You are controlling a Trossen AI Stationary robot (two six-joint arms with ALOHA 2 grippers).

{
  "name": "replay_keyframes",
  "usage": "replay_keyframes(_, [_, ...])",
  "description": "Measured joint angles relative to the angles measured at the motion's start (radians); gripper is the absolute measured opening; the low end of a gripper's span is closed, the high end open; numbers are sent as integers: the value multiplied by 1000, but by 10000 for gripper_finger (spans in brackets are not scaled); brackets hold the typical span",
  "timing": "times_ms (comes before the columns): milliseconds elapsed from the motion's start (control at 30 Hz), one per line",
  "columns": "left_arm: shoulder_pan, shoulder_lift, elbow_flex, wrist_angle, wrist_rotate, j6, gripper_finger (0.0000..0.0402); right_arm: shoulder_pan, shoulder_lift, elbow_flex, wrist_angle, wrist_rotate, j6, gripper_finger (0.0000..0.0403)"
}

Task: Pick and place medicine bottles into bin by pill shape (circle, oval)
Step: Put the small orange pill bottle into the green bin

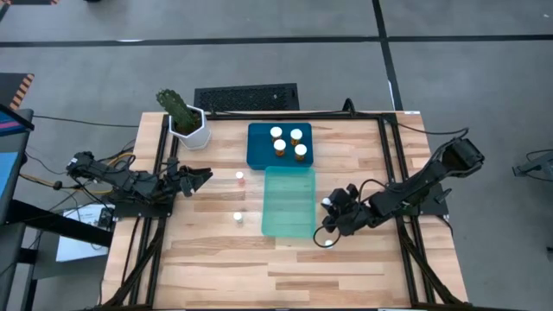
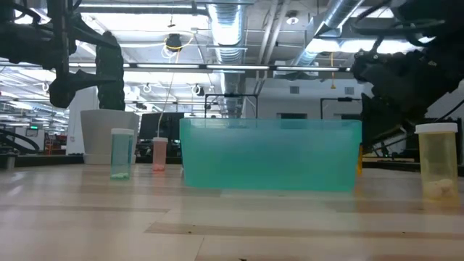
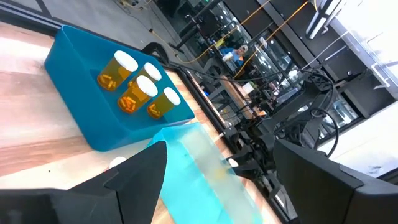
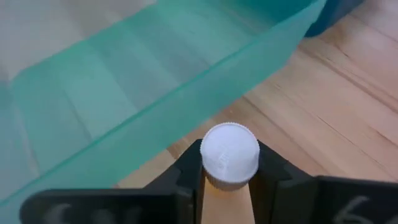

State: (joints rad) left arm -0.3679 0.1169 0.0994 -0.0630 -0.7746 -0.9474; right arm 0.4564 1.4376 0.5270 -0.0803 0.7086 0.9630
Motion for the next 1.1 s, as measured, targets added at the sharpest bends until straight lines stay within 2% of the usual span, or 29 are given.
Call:
replay_keyframes(167, [0, 0, 0, 0, 0, 0, 289, 0, -17, 71, -142, -1, -4, 113])
replay_keyframes(333, [0, 0, 0, -13, 0, 0, 289, 0, -82, 134, -289, 21, -35, 112])
replay_keyframes(567, [0, 0, 0, -22, 0, 0, 289, -32, -190, 210, -308, 24, -166, 109])
replay_keyframes(800, [0, 0, 0, -41, 0, 0, 289, -130, -151, 263, -148, 10, -398, 109])
replay_keyframes(967, [0, 0, 0, -57, 0, 0, 289, -225, -38, 272, 93, -69, -527, 109])
replay_keyframes(1100, [0, 0, 0, -58, 0, 1, 289, -284, 83, 272, 274, -138, -555, 109])
